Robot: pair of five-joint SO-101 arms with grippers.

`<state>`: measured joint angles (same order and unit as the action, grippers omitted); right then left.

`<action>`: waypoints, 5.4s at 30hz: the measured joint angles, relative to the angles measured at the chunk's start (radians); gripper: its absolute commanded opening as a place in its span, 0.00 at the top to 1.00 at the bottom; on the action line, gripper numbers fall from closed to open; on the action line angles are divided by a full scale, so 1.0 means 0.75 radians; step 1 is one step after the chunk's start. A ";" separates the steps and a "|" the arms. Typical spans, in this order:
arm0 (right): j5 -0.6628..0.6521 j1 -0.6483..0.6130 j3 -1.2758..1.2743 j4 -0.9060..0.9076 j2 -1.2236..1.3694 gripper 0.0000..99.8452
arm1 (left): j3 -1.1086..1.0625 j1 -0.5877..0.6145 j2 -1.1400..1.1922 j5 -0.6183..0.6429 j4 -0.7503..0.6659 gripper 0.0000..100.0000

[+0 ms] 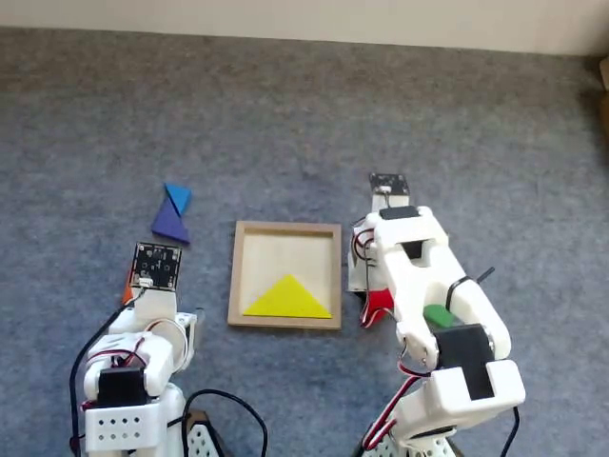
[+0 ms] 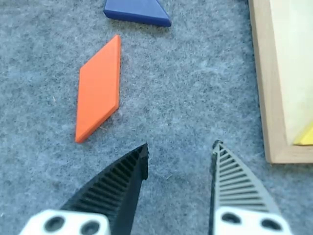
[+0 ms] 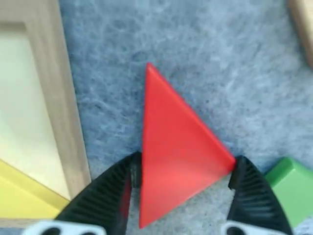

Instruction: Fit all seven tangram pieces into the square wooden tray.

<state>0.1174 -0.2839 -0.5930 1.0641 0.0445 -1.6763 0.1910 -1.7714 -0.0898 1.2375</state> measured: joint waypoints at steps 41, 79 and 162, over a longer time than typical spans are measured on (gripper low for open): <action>-0.098 -0.045 0.473 0.284 0.303 0.62 | 0.000 0.000 0.000 0.000 0.000 0.79; -0.245 -0.049 0.348 0.176 0.297 0.72 | 0.000 0.000 0.000 0.000 0.000 0.79; -0.074 -0.045 -0.025 0.063 -0.096 0.77 | 0.000 0.000 0.000 0.000 0.000 0.79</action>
<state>0.0621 -0.3176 -0.6114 1.1116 -0.0276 -1.6763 0.1910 -1.7714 -0.0898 1.2375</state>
